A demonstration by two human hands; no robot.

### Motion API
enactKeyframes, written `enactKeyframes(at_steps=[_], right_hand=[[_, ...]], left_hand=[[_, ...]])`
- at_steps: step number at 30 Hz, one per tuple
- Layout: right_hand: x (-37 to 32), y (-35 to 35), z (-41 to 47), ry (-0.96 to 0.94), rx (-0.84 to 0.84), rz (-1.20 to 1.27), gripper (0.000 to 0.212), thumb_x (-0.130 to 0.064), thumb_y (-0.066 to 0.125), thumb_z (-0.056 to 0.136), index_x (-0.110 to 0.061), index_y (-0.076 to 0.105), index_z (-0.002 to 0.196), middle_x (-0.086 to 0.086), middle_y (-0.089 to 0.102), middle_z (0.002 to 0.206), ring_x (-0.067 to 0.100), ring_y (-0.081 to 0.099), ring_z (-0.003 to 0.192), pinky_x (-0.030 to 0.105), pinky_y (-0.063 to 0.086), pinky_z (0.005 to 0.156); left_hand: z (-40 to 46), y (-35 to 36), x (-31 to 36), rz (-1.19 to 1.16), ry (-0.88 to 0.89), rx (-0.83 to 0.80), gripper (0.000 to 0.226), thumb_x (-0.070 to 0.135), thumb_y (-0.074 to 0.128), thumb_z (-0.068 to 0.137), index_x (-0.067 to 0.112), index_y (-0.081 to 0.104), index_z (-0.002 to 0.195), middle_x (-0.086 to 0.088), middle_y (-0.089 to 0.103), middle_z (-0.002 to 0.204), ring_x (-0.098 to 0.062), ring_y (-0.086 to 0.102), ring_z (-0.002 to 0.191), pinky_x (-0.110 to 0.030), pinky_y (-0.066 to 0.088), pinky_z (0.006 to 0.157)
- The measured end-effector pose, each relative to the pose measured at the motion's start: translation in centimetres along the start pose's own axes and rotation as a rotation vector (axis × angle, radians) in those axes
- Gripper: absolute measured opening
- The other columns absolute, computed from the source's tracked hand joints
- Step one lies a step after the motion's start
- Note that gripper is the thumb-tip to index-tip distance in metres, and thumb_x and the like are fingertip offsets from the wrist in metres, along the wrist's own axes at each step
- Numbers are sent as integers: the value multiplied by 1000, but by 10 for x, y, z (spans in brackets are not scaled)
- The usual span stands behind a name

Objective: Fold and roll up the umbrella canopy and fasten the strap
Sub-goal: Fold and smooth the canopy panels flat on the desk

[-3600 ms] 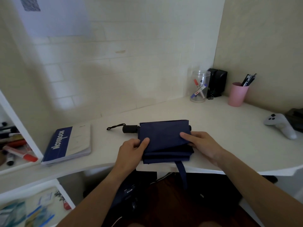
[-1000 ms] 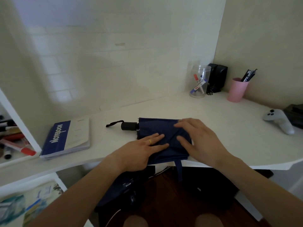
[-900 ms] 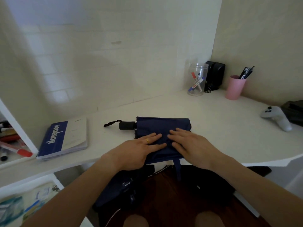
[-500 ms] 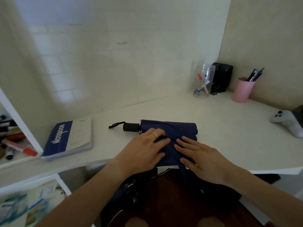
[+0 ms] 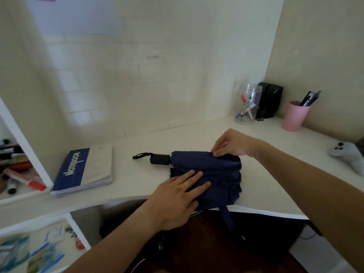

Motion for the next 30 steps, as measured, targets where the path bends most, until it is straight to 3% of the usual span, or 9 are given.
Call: enactKeyframes(at_steps=[4,9,12,15,20,22,25,28,30], right_hand=[[2,-1,0,-54,53,66,9,-18,81,80,-20,83,89,-2,80,89,14,73,88,26,56,85],[7,12,-3,67,-264,90,44,-38,75,87,-23,68,128,-4,73,120,14,70,108,30,54,96],[-1,17,-4,28,-359,34,36,-34,77,86,-20,73,119,-2,77,113,18,73,103,32,59,92],[0,21,-3,-10,-305,-81,30,-31,80,83,-17,76,109,-2,79,104,19,74,95,39,61,89],[0,19,-2,-91,-189,-225,29,-35,78,83,-20,73,106,-6,75,102,16,71,92,43,58,91],[0,18,0,-122,-122,-313,37,-35,74,85,-23,66,119,-3,71,114,20,67,102,43,54,95],[-5,25,-20,-241,27,-405,62,-40,68,88,-32,42,144,1,53,141,20,53,124,38,45,104],[-14,43,-67,-548,301,-603,46,-47,65,87,-28,57,128,-2,53,128,18,51,113,34,47,94],[-4,56,-85,-585,283,-597,37,-49,60,91,-26,66,119,-4,58,122,16,54,109,35,50,91]], left_hand=[[0,-1,-1,-12,-5,1,60,48,25,105,42,4,161,7,-2,172,-13,-5,158,-37,10,128],[4,-9,0,-46,-11,-19,59,48,27,103,43,12,160,8,2,172,-12,-2,158,-37,14,127],[5,-12,0,-72,-29,-34,58,47,27,102,42,18,159,9,6,172,-15,1,158,-39,17,126],[4,-13,3,-89,-31,-7,54,50,22,103,42,25,157,10,11,171,-21,9,153,-41,24,123],[6,-17,5,-229,-116,-39,49,61,16,105,53,33,150,14,12,171,-14,15,150,-37,25,122],[11,-19,7,-241,-121,-49,47,64,16,103,56,34,146,9,13,171,-15,13,152,-41,25,123],[13,-16,8,-243,-117,-79,43,65,18,103,59,31,144,5,10,172,-19,7,155,-45,22,123],[10,-14,5,-248,-112,-127,43,66,16,102,62,26,144,7,6,172,-16,3,156,-43,18,125],[11,-20,3,-293,-108,-152,43,61,18,105,59,30,146,11,12,170,-12,7,155,-39,17,125]])
Point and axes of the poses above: each hand's wrist, its own z-axis towards the middle knuckle, its own y-axis out of the palm, x = y × z, the point moved 6 cm from there along z, towards the middle knuckle
